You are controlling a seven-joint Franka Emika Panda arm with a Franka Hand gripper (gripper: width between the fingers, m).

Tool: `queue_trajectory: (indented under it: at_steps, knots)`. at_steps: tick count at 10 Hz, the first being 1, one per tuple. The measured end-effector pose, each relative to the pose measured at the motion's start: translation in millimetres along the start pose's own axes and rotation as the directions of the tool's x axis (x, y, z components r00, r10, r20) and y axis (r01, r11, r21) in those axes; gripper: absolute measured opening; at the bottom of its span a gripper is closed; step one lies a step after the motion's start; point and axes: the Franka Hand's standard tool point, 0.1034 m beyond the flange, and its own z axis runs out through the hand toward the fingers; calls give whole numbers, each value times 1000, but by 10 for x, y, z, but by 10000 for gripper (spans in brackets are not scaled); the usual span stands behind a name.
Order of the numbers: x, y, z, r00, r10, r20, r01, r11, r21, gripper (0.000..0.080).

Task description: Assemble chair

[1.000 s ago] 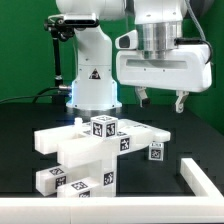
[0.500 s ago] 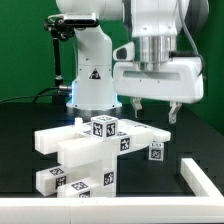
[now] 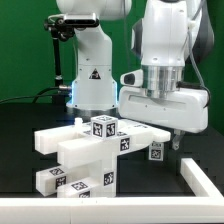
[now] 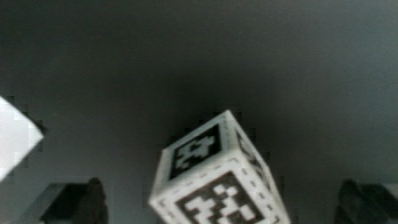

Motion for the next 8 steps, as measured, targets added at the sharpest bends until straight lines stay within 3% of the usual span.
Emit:
queue_trajectory:
  at_steps: [4, 6, 7, 8]
  knots:
    - [-37, -36, 79, 1000, -14, 0, 14, 1000, -7, 649]
    - [-37, -36, 80, 1000, -14, 0, 14, 1000, -7, 392]
    - [-37, -36, 79, 1000, -14, 0, 14, 1000, -7, 392]
    - [-37, -36, 79, 1000, -14, 0, 14, 1000, -7, 284]
